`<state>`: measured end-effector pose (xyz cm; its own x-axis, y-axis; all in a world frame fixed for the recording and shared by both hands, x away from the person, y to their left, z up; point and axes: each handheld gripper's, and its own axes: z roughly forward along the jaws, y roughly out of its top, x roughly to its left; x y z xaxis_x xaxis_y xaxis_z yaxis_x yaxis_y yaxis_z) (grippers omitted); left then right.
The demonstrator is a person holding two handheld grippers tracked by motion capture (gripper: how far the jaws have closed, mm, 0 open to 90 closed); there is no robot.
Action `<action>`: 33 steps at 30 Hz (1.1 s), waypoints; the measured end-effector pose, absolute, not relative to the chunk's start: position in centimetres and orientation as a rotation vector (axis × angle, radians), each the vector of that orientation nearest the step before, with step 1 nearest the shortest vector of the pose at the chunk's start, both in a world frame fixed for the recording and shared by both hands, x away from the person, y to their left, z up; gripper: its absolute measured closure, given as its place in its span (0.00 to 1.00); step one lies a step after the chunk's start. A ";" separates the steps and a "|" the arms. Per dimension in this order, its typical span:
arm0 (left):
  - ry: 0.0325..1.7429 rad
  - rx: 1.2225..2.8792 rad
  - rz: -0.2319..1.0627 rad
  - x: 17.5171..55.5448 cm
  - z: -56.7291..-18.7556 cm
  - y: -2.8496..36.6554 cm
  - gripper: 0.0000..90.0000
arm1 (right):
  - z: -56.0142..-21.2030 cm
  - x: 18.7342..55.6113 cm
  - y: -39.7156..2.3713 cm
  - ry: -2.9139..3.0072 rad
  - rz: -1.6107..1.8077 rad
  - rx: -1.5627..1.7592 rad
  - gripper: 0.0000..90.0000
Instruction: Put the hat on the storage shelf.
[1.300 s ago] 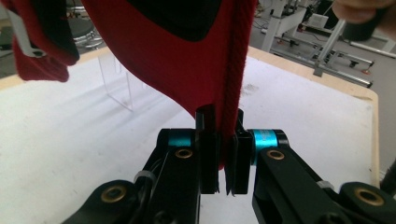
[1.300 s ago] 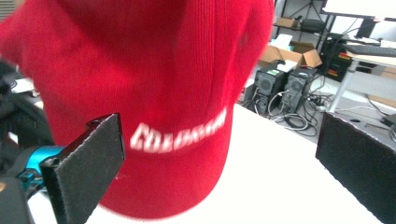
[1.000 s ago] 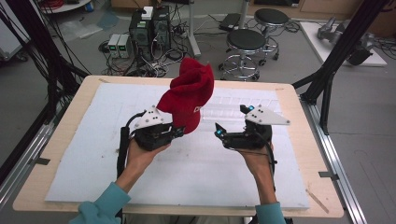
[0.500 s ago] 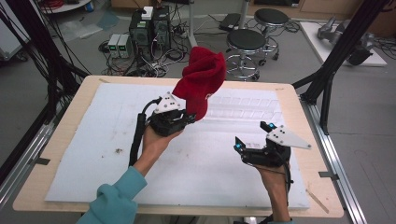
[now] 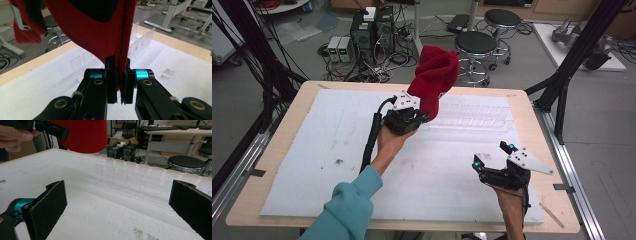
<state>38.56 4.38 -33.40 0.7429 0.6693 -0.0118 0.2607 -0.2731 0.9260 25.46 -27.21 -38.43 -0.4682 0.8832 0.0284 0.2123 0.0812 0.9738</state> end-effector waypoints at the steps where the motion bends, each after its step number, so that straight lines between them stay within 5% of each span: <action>1: 0.723 1.857 0.469 38.8 -33.5 4.3 0.95 | -38.6 25.5 -27.3 1.756 1.422 1.087 0.01; 33: 0.794 1.902 0.567 41.3 -37.0 0.3 0.95 | -43.4 25.2 -28.3 1.701 1.439 1.147 0.01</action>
<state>41.33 0.32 -37.02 0.6799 0.7316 0.0491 0.2841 -0.3245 0.9022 25.17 -28.30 -43.41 -0.4267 0.9016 0.0711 0.2197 0.0271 0.9752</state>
